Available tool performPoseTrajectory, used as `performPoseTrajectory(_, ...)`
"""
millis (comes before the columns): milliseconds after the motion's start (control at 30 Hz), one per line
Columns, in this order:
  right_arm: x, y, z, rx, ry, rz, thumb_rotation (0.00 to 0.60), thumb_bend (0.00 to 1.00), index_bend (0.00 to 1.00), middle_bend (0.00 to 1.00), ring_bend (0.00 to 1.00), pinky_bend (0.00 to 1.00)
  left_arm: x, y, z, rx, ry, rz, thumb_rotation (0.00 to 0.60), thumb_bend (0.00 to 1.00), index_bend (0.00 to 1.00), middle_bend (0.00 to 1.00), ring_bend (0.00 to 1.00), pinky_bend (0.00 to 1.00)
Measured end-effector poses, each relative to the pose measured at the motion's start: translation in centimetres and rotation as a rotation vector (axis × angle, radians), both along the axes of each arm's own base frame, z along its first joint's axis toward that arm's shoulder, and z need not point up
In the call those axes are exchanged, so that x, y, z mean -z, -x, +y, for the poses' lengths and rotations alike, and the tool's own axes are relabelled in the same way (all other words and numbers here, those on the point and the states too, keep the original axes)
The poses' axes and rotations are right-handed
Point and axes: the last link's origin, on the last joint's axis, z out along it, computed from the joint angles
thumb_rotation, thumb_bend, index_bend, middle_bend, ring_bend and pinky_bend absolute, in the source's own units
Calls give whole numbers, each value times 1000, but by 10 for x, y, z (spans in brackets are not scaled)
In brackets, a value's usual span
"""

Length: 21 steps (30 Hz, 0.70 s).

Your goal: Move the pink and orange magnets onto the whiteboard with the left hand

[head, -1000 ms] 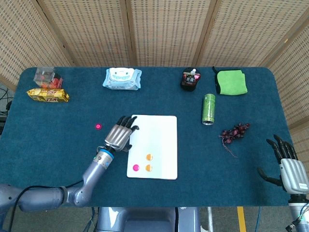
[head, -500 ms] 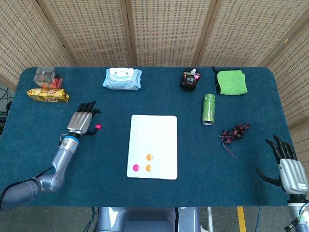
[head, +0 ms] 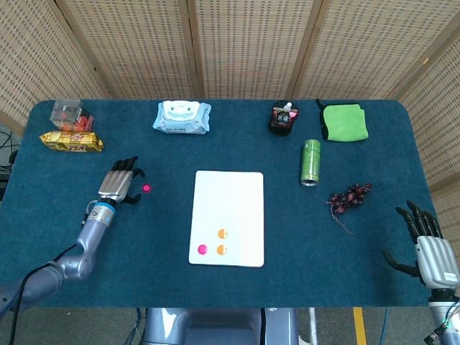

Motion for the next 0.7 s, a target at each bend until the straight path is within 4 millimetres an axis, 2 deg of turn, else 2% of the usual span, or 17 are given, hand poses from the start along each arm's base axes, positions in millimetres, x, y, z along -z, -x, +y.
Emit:
performPoseTrajectory(567,0,0,0,1,0,0,600,311,100,0,0,0,11,-6,1,-4,12,26,600,335,339,0,0,0)
performPoseTrajectory(700,0,0,0,1,-1,-1,600,311,99,0,0,0,12,-6,1,-12,12,28,600,337,370,0,0,0)
